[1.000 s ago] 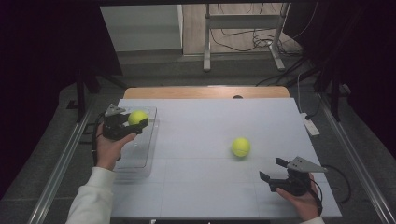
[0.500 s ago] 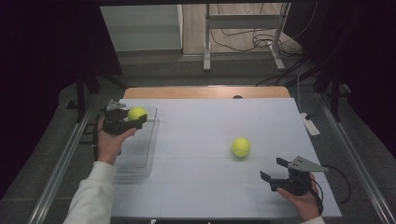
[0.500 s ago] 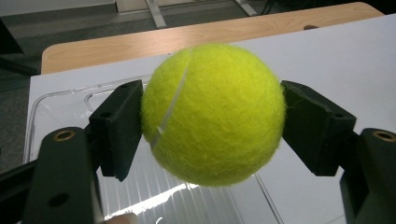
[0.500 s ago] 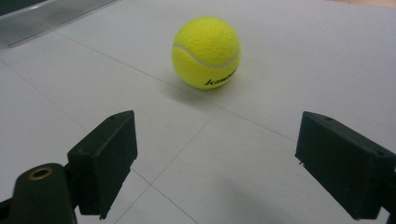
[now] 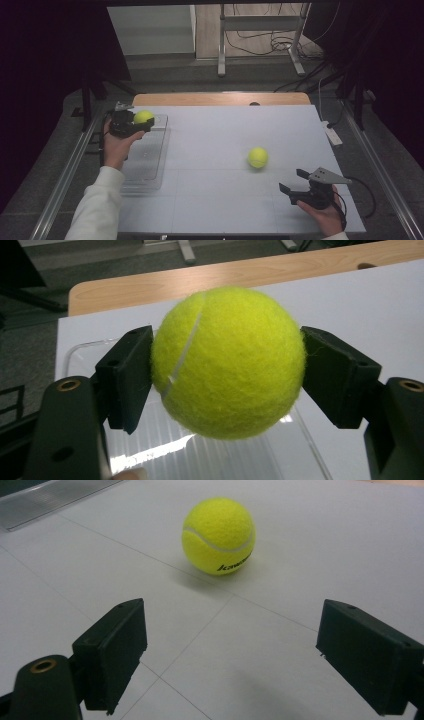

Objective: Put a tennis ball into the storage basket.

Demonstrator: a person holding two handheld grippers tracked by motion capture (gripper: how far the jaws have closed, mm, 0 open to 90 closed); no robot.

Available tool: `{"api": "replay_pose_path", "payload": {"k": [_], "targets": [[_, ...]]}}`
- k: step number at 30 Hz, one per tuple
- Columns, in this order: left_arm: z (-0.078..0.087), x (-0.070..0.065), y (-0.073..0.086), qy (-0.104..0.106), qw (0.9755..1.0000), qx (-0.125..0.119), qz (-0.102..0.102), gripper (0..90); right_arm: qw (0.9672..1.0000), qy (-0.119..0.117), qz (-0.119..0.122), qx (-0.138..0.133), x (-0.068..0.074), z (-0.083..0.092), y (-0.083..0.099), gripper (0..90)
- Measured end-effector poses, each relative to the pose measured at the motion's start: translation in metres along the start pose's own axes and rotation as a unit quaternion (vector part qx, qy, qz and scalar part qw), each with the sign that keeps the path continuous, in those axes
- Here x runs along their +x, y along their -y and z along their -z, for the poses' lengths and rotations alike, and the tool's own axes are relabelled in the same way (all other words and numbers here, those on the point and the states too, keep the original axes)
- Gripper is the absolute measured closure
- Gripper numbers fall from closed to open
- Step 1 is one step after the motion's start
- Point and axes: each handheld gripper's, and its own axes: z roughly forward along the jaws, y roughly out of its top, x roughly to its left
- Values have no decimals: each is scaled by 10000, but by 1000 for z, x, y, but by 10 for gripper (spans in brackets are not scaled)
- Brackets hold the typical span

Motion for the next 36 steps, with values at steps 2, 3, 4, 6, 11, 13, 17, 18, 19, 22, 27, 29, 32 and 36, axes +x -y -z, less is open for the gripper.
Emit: {"api": "replay_pose_path", "payload": {"k": [2, 3, 4, 6, 11, 13, 17, 18, 19, 22, 27, 29, 32, 36], "targets": [[0, 2, -1, -20, 10000, 5, 26, 265, 10000, -16, -1, 0, 0, 0, 0, 129], [-1, 4, -2, -45, 10000, 25, 39, 265, 10000, -20, 2, 6, 1, -1, 0, 129], [-2, 5, -2, -72, 10000, 44, 46, 265, 10000, -17, 8, 13, 1, -1, 0, 129], [-4, 8, -3, -103, 9999, 65, 65, 265, 10000, -16, 10, 24, 0, -1, 0, 129], [-10, 12, -3, -167, 9996, 150, 158, 265, 10000, -1, 9, 41, 0, -1, 1, 129], [-13, 13, -4, -190, 9995, 168, 175, 265, 10000, -11, 5, 36, 0, -2, 1, 129], [-16, 15, -5, -238, 9993, 213, 202, 265, 10000, -5, 3, 33, 0, -2, 1, 129], [-17, 16, -5, -269, 9992, 243, 185, 265, 10000, -5, 3, 33, 0, -2, 1, 129], [-18, 17, -5, -284, 9991, 252, 199, 265, 10000, -4, 2, 36, 0, -2, 1, 129], [-19, 21, -5, -339, 9988, 282, 233, 265, 10000, -1, -1, 33, 0, -1, 1, 130], [-20, 24, -5, -388, 9984, 302, 270, 265, 10000, 0, 3, 40, 0, -2, 1, 130], [-21, 26, -4, -423, 9982, 322, 284, 265, 10000, 1, -2, 41, -1, -2, 1, 130], [-21, 27, -4, -436, 9980, 345, 297, 265, 10000, 4, 1, 41, 0, -2, 1, 130], [-24, 29, -3, -459, 9978, 393, 284, 265, 10000, 5, 1, 43, -1, -2, 1, 130]]}}
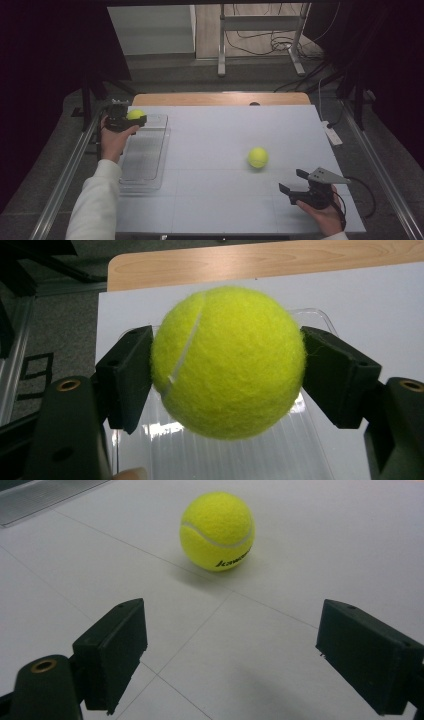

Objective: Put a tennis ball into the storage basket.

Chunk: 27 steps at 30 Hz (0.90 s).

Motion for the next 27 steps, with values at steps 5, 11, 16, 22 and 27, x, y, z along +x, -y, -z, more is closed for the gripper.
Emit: {"api": "replay_pose_path", "payload": {"k": [5, 11, 16, 22, 27], "targets": [[-3, 1, 1, -11, 9999, 98, -15, 265, 10000, 5, -5, 5, 0, 0, 0, 130], [-9, 2, 3, 12, 9997, 243, -22, 265, 10000, 15, -12, 7, -1, 0, 0, 130], [-13, 2, 6, 21, 9992, 402, -76, 266, 10000, 15, -6, 17, -1, 0, 0, 130], [-18, 2, 8, -1, 9985, 525, -154, 265, 10000, 18, 0, 30, -1, -1, 1, 130], [-21, 2, 9, -2, 9978, 640, -169, 265, 10000, 19, -1, 31, -1, -1, 1, 130]]}}
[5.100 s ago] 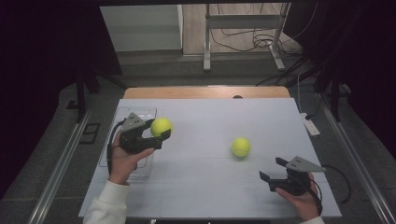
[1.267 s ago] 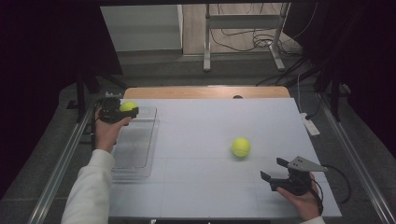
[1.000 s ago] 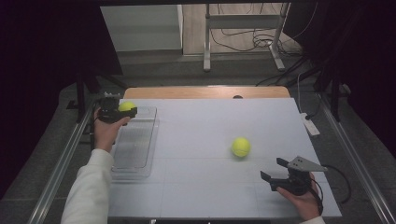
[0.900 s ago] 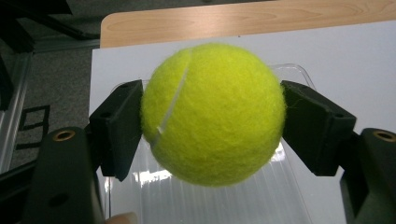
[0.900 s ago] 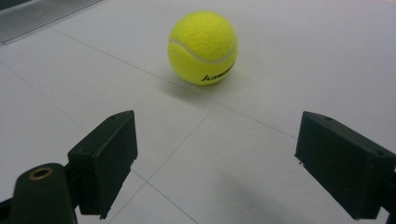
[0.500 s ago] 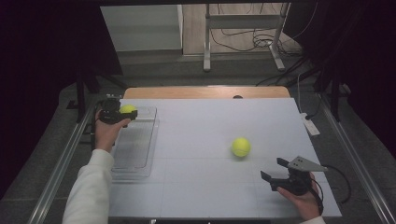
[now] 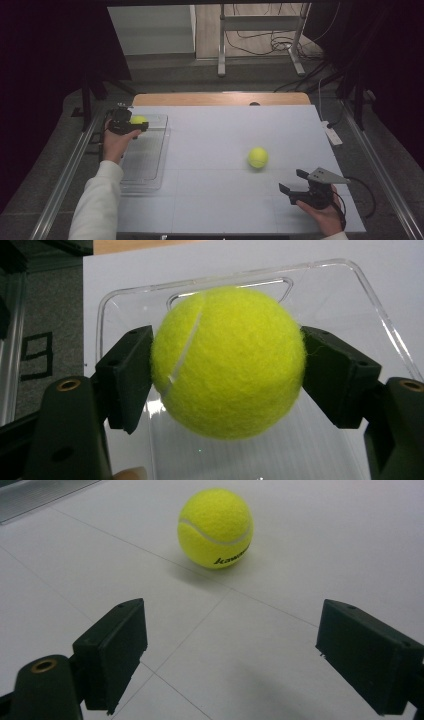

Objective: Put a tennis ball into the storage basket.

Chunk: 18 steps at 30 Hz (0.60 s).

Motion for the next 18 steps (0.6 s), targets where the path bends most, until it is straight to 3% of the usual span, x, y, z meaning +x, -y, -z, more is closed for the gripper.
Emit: {"api": "replay_pose_path", "payload": {"k": [18], "targets": [[-16, -2, 7, 34, 9994, 334, -54, 264, 10000, 5, 3, 22, 0, -1, 1, 130]]}}
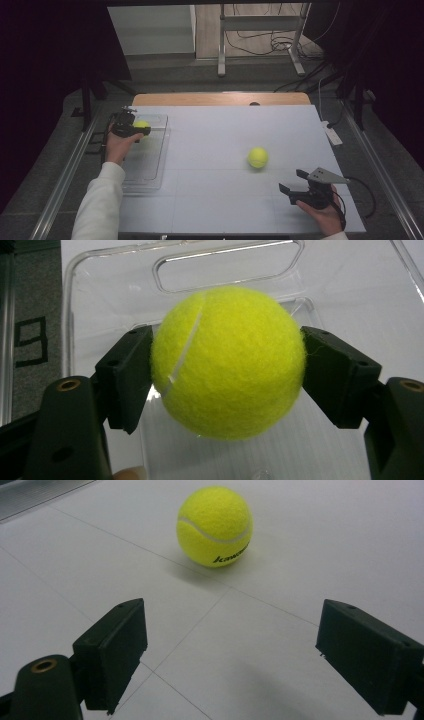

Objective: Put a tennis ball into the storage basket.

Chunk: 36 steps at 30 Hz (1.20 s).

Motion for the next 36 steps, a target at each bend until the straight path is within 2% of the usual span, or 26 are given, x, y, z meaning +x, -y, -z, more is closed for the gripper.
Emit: {"api": "replay_pose_path", "payload": {"k": [7, 15, 18, 20, 21, 23, 29, 30, 33, 36], "targets": [[-4, -2, 1, -78, 9998, 145, -62, 264, 10000, 0, 1, 2, 0, 0, 0, 130], [-8, -3, 1, -175, 9996, 205, -81, 262, 10000, 7, 5, 1, 0, 0, 0, 130], [-9, -4, 3, -103, 9996, 250, -84, 255, 10000, 4, 6, 0, 0, 0, 0, 130], [-9, -4, 3, -141, 9996, 222, -103, 231, 10000, 1, 5, 1, 0, 0, 0, 130], [-7, -5, 2, -167, 9998, 107, -61, 218, 10000, 0, 9, 5, 0, 0, 0, 130], [-5, -5, 2, -130, 9999, 51, -27, 204, 10000, 0, 8, 5, 0, 0, 0, 130], [2, -8, 2, -199, 9997, -114, -113, 175, 10000, 11, 19, 12, 1, 0, 0, 130], [4, -9, 2, -186, 9997, -153, -76, 171, 10000, 8, 13, 4, 1, 0, 0, 130], [9, -9, 4, -189, 9994, -252, -139, 166, 10000, 9, 17, -3, 1, 0, 0, 130], [14, -10, 7, -92, 9992, -356, -130, 164, 10000, 4, 10, -2, 1, 1, 0, 130]]}}
